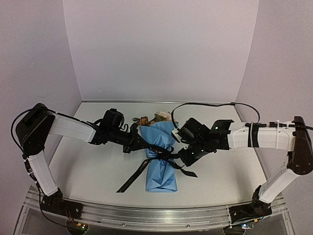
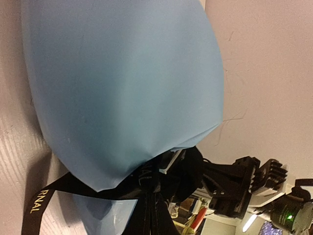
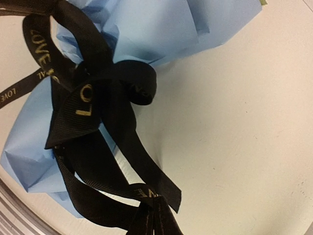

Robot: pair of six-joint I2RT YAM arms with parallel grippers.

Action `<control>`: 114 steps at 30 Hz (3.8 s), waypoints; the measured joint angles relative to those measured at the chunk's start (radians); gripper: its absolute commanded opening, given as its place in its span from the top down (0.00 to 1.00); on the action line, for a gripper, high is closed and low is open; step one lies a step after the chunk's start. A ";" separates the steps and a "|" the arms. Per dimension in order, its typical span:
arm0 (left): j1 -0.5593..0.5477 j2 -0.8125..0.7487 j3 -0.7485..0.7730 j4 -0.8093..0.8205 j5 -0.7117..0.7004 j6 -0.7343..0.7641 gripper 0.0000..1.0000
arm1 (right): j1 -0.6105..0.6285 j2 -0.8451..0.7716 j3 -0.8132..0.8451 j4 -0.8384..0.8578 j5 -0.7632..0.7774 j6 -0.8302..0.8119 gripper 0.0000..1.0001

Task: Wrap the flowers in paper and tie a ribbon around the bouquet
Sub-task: Cross the half-tied ribbon over the folded bouquet.

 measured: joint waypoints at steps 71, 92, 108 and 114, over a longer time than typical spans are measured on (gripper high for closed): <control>0.121 -0.147 -0.138 -0.181 -0.049 0.357 1.00 | -0.015 -0.037 -0.300 0.460 -0.104 -0.178 0.65; 0.121 -0.146 -0.132 -0.181 -0.035 0.357 1.00 | -0.018 -0.070 -0.424 0.665 -0.091 -0.565 0.59; 0.121 -0.146 -0.132 -0.182 -0.033 0.357 1.00 | -0.080 -0.113 -0.450 0.667 -0.152 -0.715 0.58; 0.121 -0.142 -0.116 -0.182 -0.029 0.356 1.00 | -0.080 -0.063 -0.413 0.682 -0.182 -0.725 0.63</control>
